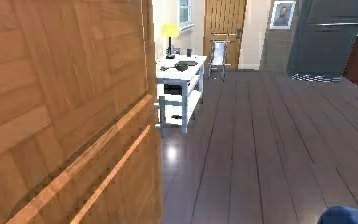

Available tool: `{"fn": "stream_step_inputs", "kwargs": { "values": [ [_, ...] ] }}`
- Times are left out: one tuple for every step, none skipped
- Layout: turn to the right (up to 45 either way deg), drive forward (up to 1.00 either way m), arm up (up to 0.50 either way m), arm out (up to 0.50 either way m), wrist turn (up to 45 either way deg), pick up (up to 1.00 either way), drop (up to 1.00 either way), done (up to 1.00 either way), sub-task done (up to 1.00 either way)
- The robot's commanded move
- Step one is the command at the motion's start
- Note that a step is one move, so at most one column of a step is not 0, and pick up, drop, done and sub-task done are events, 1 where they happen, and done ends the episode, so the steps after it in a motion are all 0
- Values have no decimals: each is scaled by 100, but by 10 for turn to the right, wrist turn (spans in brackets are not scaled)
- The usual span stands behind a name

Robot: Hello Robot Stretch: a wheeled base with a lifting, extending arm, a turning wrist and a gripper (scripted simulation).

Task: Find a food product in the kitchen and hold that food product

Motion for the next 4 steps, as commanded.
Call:
{"fn": "stream_step_inputs", "kwargs": {
  "values": [
    [0, 30, 0, 0, 0, 0, 0, 0, 0],
    [330, 0, 0, 0, 0, 0, 0, 0, 0],
    [0, 95, 0, 0, 0, 0, 0, 0, 0],
    [120, 0, 0, 0, 0, 0, 0, 0, 0]
  ]
}}
